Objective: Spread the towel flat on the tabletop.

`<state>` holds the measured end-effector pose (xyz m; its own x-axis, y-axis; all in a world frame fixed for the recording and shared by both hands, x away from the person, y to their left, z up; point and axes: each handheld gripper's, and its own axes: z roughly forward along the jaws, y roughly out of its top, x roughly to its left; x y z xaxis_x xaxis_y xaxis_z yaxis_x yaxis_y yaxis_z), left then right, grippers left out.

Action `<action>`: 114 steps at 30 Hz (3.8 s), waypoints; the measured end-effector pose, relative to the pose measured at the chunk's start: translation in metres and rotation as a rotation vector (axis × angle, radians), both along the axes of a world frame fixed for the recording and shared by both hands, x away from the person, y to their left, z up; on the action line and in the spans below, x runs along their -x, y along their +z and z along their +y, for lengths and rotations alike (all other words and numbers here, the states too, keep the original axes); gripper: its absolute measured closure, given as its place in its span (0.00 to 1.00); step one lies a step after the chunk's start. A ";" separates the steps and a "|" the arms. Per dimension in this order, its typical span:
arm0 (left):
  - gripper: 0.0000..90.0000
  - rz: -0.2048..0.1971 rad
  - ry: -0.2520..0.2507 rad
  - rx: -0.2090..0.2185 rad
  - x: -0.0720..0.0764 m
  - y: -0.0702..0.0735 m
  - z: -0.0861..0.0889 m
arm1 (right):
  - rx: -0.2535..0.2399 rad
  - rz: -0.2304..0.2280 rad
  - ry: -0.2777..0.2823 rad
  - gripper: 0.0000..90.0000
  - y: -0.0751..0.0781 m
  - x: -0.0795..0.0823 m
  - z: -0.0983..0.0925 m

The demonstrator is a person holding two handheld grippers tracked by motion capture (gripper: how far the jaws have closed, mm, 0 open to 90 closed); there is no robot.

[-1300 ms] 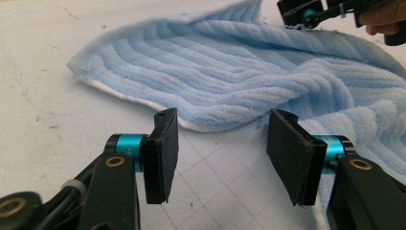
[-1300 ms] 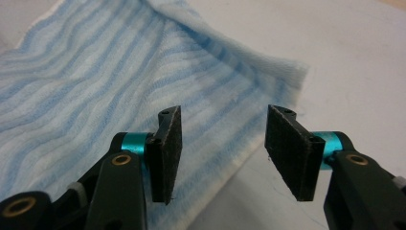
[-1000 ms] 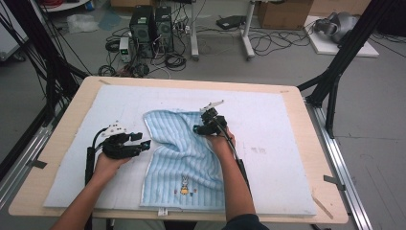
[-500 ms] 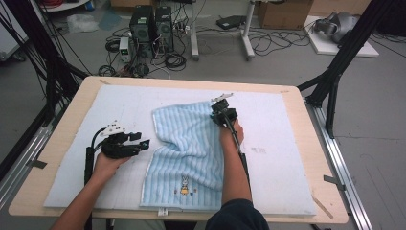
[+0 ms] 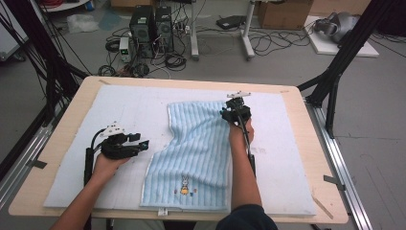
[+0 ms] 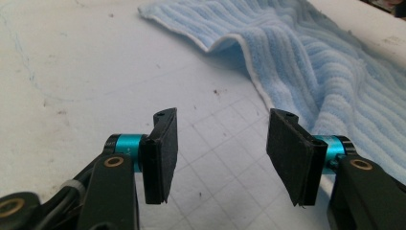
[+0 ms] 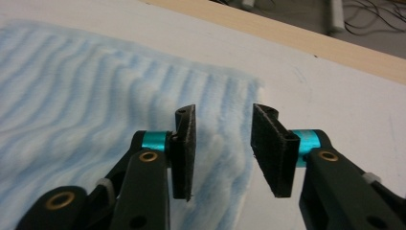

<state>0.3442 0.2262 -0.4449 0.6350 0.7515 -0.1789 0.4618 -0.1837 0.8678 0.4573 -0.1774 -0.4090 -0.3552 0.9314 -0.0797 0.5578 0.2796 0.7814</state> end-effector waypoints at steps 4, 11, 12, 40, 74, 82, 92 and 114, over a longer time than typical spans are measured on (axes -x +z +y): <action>0.50 -0.006 0.002 -0.001 0.001 0.000 -0.001 | -0.025 -0.018 0.079 0.60 0.003 0.020 -0.003; 0.50 0.010 0.013 0.031 -0.001 0.001 -0.003 | -0.043 -0.032 0.201 0.56 0.001 0.073 -0.012; 0.50 0.009 0.013 0.038 -0.001 0.002 -0.004 | -0.045 -0.014 0.219 0.55 -0.001 0.081 -0.015; 0.73 0.077 -0.015 -0.188 -0.074 -0.003 -0.114 | -0.050 0.014 0.315 0.49 -0.020 0.120 -0.038; 0.55 0.092 0.064 -0.164 -0.067 -0.005 -0.068 | -0.014 0.064 0.315 0.73 -0.039 0.076 0.000; 0.96 0.059 0.149 -0.176 -0.073 -0.006 -0.068 | 0.024 0.066 0.302 0.96 -0.037 0.051 0.007; 0.72 0.068 0.208 -0.060 -0.085 -0.005 -0.059 | -0.004 0.014 0.217 0.87 -0.040 0.031 0.007; 0.49 0.043 -0.049 -0.007 -0.004 0.007 -0.035 | -0.092 0.021 0.372 0.72 -0.021 0.132 -0.039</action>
